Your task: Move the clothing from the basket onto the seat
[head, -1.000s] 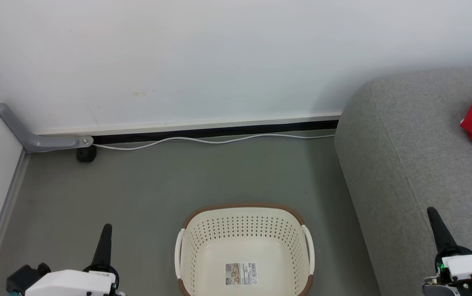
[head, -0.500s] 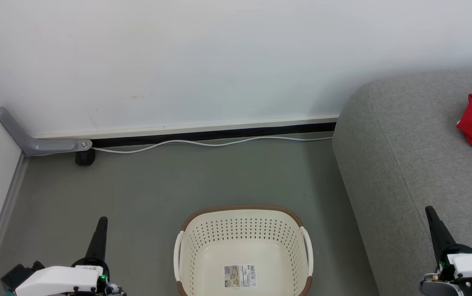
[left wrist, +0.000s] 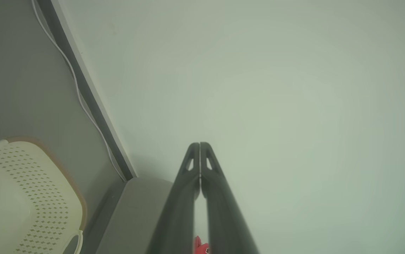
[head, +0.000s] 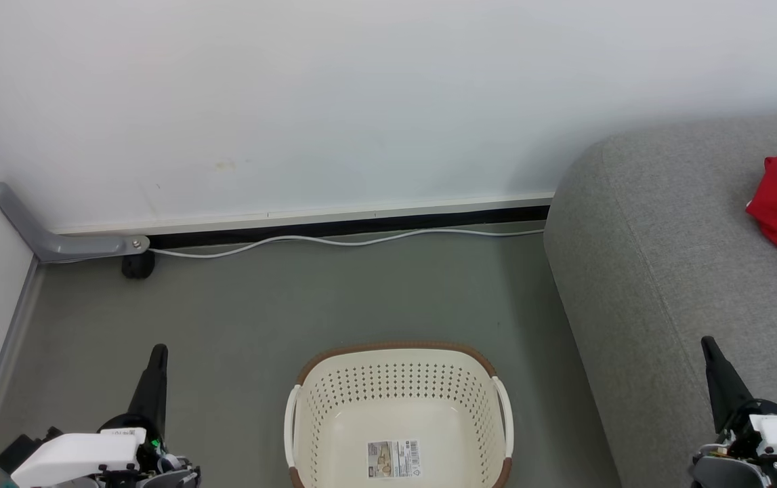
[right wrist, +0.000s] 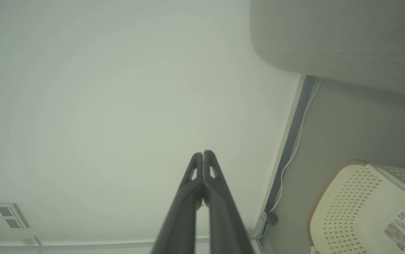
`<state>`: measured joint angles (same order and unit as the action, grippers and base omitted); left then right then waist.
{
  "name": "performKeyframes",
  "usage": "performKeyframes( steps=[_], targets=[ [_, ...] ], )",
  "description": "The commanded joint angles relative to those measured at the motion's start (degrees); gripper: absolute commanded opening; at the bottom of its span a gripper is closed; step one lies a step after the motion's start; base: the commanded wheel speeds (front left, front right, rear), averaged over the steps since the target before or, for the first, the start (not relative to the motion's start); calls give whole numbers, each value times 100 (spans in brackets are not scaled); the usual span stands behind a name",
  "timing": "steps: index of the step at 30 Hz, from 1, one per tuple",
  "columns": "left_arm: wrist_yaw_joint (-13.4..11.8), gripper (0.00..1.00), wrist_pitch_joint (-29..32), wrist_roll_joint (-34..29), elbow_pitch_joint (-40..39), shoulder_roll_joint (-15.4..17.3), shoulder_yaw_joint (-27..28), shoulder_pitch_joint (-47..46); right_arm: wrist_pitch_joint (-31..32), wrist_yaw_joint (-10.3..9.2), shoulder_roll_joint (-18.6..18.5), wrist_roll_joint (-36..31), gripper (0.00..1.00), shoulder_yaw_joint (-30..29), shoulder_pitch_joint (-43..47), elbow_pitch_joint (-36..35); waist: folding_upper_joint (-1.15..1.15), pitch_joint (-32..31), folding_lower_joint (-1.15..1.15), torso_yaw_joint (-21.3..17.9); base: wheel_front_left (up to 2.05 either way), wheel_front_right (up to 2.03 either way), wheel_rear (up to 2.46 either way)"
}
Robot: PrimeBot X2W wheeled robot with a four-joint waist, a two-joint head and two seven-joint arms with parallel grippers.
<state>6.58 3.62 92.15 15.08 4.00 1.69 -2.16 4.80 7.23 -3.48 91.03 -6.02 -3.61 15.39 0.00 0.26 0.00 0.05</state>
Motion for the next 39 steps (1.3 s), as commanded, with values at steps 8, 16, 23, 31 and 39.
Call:
performKeyframes(
  steps=[8,16,23,31,39],
  targets=[
    [91,0,99,196,-115,56,250,-383,99,25,-4,186,0,36,-249,-141,0,-8,0,-5,0,0,0],
    [91,0,116,179,-113,41,271,-385,107,25,2,178,0,27,-250,-141,0,-8,0,-5,0,0,0],
    [91,0,130,164,-112,28,288,-386,113,25,8,171,0,19,-250,-140,0,-8,0,-5,0,0,0],
    [91,0,145,149,-111,15,306,-387,120,25,13,164,0,11,-251,-140,0,-8,0,-5,0,0,0],
    [91,0,157,137,-111,5,321,-389,125,25,18,159,0,4,-252,-139,0,-8,0,-5,0,0,0]
  ],
)
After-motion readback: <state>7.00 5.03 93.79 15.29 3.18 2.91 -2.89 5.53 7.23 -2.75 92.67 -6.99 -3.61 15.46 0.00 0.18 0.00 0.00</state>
